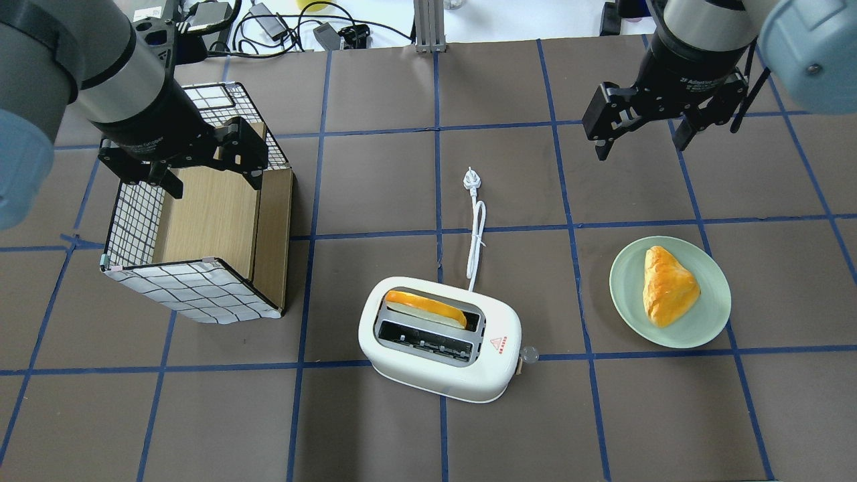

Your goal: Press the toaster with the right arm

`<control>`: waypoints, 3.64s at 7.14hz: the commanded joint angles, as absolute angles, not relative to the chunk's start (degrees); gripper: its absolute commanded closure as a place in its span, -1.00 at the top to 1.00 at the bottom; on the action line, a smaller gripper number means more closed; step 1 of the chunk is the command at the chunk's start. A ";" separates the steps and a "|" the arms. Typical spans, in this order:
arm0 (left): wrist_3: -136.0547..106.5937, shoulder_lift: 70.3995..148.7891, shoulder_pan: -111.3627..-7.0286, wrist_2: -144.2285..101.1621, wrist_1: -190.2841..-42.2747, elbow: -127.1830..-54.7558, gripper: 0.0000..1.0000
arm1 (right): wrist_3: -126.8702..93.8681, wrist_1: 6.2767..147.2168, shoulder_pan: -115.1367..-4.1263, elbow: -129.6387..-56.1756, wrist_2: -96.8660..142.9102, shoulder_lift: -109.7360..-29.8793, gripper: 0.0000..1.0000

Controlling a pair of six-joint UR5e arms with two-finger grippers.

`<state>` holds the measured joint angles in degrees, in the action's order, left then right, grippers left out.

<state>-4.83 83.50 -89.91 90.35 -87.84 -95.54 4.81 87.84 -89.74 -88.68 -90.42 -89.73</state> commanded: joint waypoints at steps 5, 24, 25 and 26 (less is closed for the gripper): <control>-4.83 83.50 -89.91 90.35 -87.89 -95.54 1.00 | 4.75 87.71 -89.74 -88.68 -90.44 -89.74 1.00; -4.83 83.50 -89.91 90.35 -87.89 -95.54 1.00 | -4.41 90.16 -90.53 -114.67 -69.01 -99.58 -1.00; -4.83 83.50 -89.91 90.35 -87.80 -95.54 1.00 | -4.13 92.79 -90.53 -117.74 -67.95 -99.58 -1.00; -4.83 83.50 -89.91 90.35 -87.80 -95.54 1.00 | -4.04 93.86 -90.44 -119.86 -67.24 -99.58 -1.00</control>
